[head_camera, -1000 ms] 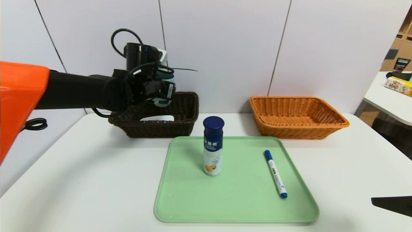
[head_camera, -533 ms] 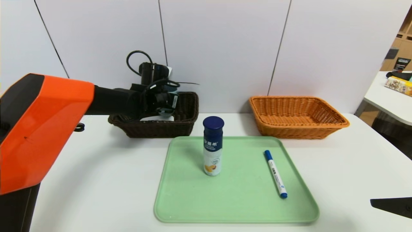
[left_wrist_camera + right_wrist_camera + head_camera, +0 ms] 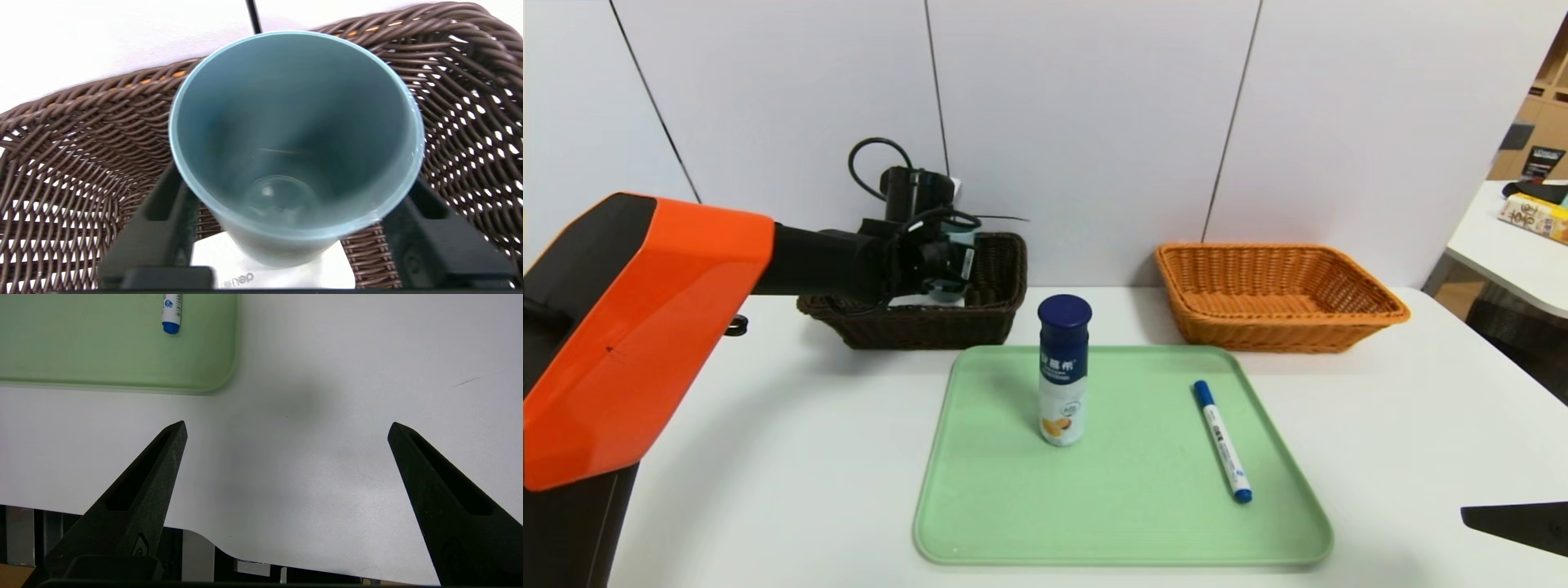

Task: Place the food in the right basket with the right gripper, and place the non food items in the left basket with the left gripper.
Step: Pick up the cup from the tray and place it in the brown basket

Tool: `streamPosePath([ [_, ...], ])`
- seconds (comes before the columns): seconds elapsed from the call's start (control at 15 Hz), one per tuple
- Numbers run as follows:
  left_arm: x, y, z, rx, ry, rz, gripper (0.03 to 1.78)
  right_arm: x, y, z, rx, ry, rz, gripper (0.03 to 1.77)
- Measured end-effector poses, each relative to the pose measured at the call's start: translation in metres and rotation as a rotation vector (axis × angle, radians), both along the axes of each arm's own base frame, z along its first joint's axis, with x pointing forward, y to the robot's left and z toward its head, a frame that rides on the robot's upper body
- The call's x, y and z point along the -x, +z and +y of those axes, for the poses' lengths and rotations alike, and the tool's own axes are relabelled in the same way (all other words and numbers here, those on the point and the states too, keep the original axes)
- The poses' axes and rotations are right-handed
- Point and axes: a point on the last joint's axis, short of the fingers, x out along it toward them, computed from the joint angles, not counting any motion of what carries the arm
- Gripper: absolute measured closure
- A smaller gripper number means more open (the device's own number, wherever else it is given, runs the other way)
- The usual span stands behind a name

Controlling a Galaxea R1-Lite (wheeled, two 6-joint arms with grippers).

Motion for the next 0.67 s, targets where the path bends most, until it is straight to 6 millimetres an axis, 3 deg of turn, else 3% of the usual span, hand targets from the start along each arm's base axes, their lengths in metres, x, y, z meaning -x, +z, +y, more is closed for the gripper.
streamPosePath([
  [0.33,0.01,0.011,0.003,0.005,-0.001,-0.009,0.31,0.001,0.0,0.0,0.0,-0.002,-0.004,0.1],
  [0.67,0.048,0.049,0.014,0.041,-0.001,-0.049,0.22,0.003,0.003,0.0,-0.004,0.004,-0.02,0.1],
])
